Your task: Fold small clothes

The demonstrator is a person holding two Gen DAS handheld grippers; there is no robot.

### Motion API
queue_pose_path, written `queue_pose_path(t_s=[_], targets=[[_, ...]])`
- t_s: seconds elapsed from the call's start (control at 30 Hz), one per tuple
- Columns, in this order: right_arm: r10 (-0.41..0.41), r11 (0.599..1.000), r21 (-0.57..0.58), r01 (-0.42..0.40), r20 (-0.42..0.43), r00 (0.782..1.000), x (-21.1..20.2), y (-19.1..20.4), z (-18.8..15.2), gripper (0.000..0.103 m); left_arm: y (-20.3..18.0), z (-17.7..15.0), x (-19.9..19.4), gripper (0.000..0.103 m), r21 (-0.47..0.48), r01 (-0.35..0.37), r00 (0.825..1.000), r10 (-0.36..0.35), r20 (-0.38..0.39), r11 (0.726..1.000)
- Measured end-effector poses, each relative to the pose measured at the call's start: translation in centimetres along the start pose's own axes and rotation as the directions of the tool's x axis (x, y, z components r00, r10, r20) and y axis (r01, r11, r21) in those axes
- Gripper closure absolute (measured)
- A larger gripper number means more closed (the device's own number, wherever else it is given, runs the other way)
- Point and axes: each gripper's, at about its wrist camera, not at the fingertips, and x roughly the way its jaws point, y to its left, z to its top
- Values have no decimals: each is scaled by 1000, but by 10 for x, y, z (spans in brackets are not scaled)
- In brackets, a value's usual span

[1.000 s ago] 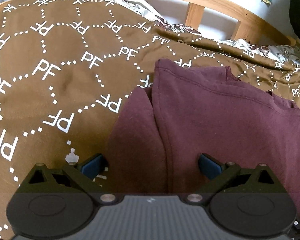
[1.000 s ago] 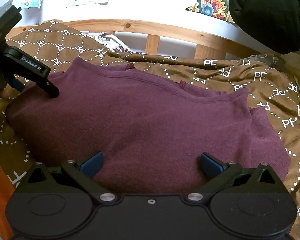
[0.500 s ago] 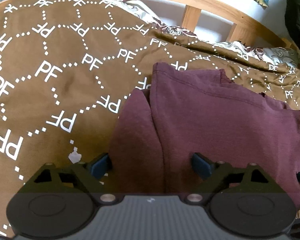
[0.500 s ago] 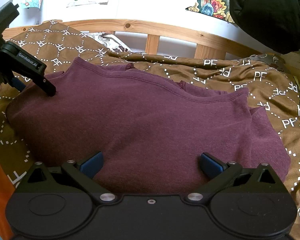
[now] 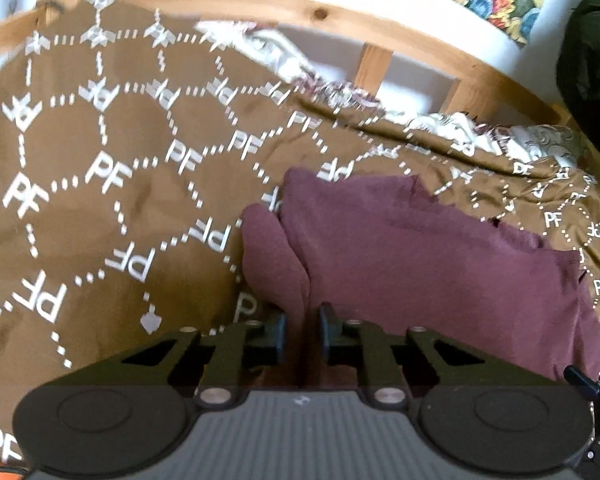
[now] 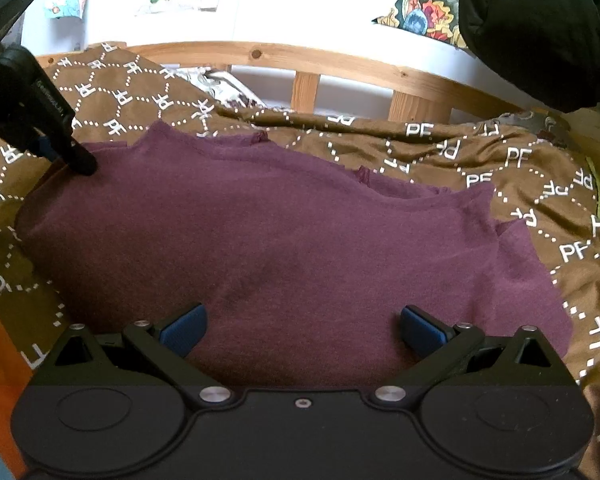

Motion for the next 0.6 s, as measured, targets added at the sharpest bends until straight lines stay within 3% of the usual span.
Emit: queue_pose_path(t_s=[0.3,0.5,0.6], targets=[[-87,995,-49,92,92,992,-29,-20,22,1,-69,23,-34,90,121,8,999,-14,49,993],[-135,989,-56,138,53,989,-37,-47,28,1,-137,36,-41,91,262,59,997,-71,37,963],[-167,983,-66,170,42,985,-40,-63,29,1,-176,38,-35,92,283,105,993,-113,14,953]])
